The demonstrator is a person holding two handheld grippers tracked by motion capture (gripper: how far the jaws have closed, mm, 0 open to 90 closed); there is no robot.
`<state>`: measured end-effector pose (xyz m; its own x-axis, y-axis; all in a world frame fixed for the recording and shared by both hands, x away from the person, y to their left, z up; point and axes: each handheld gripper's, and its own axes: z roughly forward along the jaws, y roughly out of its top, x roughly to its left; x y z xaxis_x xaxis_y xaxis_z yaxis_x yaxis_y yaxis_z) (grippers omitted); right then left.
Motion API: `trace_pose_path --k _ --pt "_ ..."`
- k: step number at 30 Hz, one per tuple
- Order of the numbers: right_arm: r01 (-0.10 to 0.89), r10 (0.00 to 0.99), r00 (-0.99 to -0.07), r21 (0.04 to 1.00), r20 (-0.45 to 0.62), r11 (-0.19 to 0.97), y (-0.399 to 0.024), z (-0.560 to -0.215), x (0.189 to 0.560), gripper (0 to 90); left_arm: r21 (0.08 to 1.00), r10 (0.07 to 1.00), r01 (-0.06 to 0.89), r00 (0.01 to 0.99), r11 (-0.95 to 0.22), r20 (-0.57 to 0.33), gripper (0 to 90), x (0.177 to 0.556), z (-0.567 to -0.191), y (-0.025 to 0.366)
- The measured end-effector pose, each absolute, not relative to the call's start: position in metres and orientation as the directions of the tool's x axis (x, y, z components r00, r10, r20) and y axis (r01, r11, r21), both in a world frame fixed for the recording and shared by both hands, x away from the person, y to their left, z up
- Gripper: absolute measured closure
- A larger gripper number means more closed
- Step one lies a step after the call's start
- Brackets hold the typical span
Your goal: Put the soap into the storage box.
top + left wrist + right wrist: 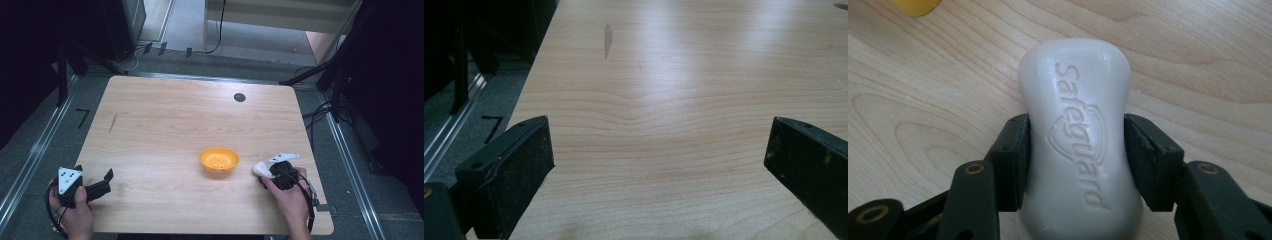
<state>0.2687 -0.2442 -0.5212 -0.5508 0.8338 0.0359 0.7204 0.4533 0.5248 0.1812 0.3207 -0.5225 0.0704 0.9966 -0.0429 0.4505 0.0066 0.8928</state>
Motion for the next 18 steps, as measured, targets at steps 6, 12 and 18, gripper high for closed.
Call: trace_pose_path --k 6,12,18 --pt "0.711 0.827 -0.561 0.533 0.035 0.459 -0.246 -0.517 0.269 49.5 0.889 0.997 0.458 0.076 -0.007 -0.031 0.0 0.182 -0.522 0.32" --pt "0.688 0.804 -0.594 0.539 0.032 0.487 -0.249 -0.508 0.27 49.6 0.889 0.997 0.458 0.076 -0.007 -0.031 0.0 0.182 -0.522 0.32" --pt "0.654 0.768 -0.64 0.542 0.024 0.528 -0.251 -0.498 0.272 49.6 0.888 0.997 0.459 0.076 -0.009 -0.029 0.0 0.182 -0.523 0.319"
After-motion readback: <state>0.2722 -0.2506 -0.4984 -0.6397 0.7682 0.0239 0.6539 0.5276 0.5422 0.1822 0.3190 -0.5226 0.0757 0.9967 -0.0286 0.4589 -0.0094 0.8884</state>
